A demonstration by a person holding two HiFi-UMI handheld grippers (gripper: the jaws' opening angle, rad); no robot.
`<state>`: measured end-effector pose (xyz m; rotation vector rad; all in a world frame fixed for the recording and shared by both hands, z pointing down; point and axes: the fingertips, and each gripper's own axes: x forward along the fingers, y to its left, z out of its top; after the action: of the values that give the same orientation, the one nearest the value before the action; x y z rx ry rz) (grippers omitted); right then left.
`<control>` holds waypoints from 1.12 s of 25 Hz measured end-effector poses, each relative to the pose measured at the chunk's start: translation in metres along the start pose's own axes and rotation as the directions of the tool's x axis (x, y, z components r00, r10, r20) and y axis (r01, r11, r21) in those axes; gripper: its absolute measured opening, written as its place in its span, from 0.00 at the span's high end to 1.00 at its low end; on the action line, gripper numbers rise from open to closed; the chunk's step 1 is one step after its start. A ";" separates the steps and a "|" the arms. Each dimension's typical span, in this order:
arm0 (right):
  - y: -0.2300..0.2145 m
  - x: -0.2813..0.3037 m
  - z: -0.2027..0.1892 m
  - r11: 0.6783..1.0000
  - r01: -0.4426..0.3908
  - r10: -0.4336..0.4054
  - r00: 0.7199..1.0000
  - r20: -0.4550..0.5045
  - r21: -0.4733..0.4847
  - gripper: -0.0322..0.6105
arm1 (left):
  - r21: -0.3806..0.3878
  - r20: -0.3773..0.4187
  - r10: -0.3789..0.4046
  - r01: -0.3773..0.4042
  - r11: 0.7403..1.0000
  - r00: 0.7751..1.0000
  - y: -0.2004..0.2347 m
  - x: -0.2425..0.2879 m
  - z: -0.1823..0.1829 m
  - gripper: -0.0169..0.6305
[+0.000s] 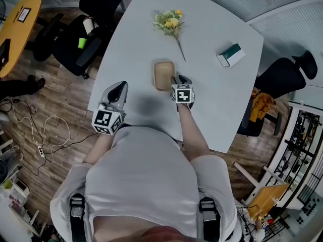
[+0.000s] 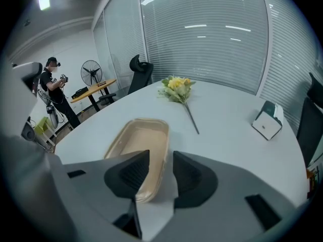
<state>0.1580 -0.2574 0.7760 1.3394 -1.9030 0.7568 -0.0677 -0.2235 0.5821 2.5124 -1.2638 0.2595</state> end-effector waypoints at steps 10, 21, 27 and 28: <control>0.000 0.003 -0.004 1.000 -0.014 0.014 1.000 -0.008 0.009 0.71 | -0.012 -0.006 0.001 -0.001 1.000 1.000 0.002 0.002 -0.002 0.96; 0.000 0.007 -0.007 0.999 -0.042 0.042 0.999 -0.009 0.026 0.74 | -0.022 -0.011 0.004 -0.005 1.000 1.000 0.002 0.002 -0.006 0.96; 0.000 0.008 -0.008 0.997 -0.057 0.058 0.998 -0.006 0.052 0.75 | -0.029 -0.013 0.005 -0.005 1.000 1.000 0.002 0.003 -0.007 0.96; 0.000 0.008 -0.008 0.997 -0.060 0.060 0.998 -0.005 0.055 0.76 | -0.030 -0.013 0.005 -0.005 1.000 1.000 0.002 0.003 -0.006 0.96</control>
<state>0.1574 -0.2555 0.7876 1.3165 -1.9377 0.8475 -0.0678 -0.2244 0.5893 2.4788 -1.2600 0.2554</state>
